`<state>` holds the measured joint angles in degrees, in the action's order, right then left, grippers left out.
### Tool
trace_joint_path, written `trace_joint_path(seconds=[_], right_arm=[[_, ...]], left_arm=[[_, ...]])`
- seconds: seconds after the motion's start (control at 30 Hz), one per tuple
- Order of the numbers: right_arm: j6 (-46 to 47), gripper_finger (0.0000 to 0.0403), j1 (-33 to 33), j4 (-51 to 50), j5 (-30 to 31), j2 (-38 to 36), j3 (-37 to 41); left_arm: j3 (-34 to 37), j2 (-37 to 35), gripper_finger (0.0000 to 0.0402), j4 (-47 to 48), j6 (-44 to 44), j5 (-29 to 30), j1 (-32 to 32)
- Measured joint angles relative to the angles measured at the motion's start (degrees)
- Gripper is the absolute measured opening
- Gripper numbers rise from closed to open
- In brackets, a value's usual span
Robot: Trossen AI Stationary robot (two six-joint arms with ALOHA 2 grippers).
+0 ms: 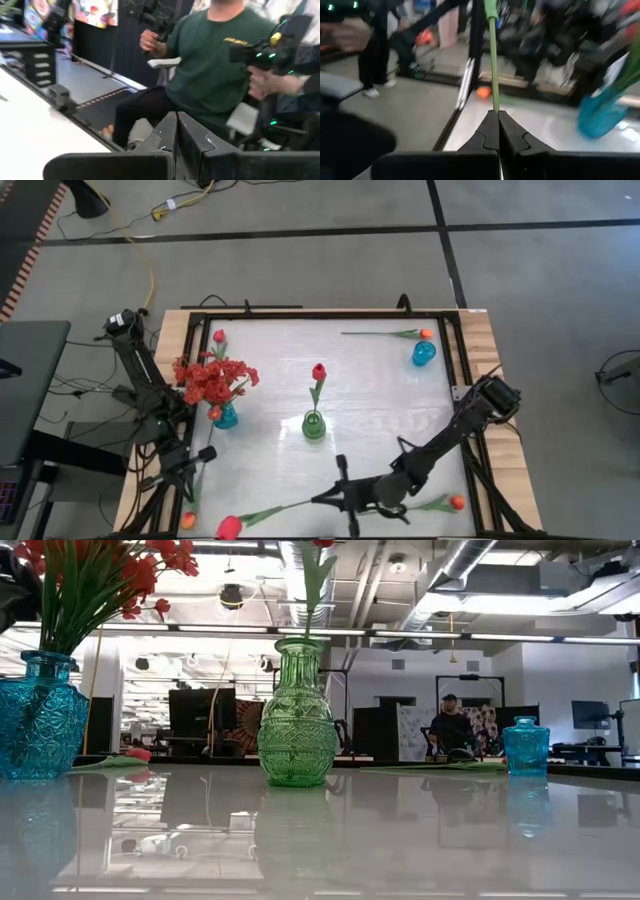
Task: Sort flowers into vase by color
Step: Put the bottom pink flower into the green vase
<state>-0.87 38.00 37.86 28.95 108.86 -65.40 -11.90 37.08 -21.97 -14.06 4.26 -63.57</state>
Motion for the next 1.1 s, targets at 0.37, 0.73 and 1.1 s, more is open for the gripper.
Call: trace_joint_path(seconds=[0.37,0.73,1.1], right_arm=[[-17.03,0.0018,-8.28,43.38,-2.68,1.12,12.01],[-13.97,0.0018,-19.11,44.62,-12.33,1.30,12.32],[-12.63,0.0018,-22.06,52.02,-12.75,9.65,10.71]], left_arm=[[0.00,0.00,0.0000,-0.05,2.76,9.17,-2.23],[-0.02,0.00,0.0000,0.62,1.50,9.26,-2.23],[0.00,-0.02,0.0000,1.71,0.81,9.24,-2.23]])
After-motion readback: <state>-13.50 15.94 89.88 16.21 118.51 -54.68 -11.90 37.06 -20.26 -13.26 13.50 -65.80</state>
